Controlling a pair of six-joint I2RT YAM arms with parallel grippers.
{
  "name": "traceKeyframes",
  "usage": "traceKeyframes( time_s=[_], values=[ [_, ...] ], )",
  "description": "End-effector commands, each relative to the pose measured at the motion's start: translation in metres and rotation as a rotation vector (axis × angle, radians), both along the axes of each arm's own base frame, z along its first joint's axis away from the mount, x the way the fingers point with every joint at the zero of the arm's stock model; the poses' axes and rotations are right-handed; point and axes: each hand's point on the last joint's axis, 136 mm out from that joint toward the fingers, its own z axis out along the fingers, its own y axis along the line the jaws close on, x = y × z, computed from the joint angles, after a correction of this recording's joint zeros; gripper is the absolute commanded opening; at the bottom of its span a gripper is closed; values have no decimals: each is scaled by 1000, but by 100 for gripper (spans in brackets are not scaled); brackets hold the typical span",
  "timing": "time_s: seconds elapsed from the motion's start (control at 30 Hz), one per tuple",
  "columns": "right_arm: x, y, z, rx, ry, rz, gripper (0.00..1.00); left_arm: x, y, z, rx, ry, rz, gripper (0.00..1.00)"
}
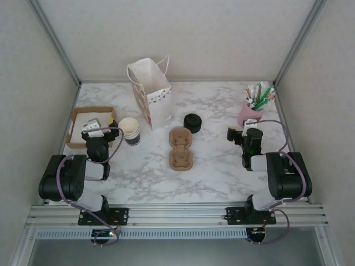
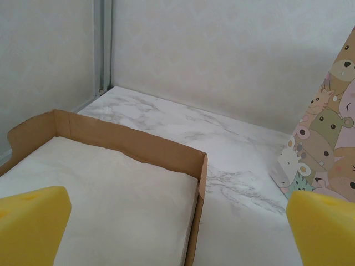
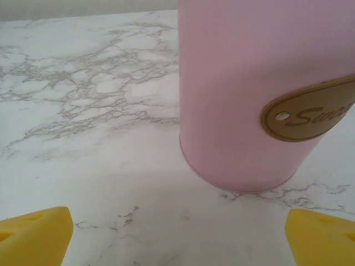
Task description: Pack the takeout coffee
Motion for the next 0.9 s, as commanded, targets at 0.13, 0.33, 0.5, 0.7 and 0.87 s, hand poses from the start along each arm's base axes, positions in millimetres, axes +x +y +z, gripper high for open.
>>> traceKeyframes(
  time_s=[0.13, 0.33, 0.5, 0.7, 0.87],
  values=[
    [5, 5, 4, -11, -11, 26, 99, -4, -3, -16, 24, 58, -9, 100],
    [5, 5, 4, -11, -11, 26, 99, -3, -3, -16, 24, 58, -10, 99],
    [5, 5, 4, -12, -12, 26, 99, -4, -3, -17, 23, 58, -9, 99],
    [5, 5, 4, -10, -11, 26, 99, -4, -3, -17, 23, 59, -9, 99],
    [5, 5, 4, -12, -12, 25, 99, -2, -6, -16, 27, 62, -23, 100]
  ],
)
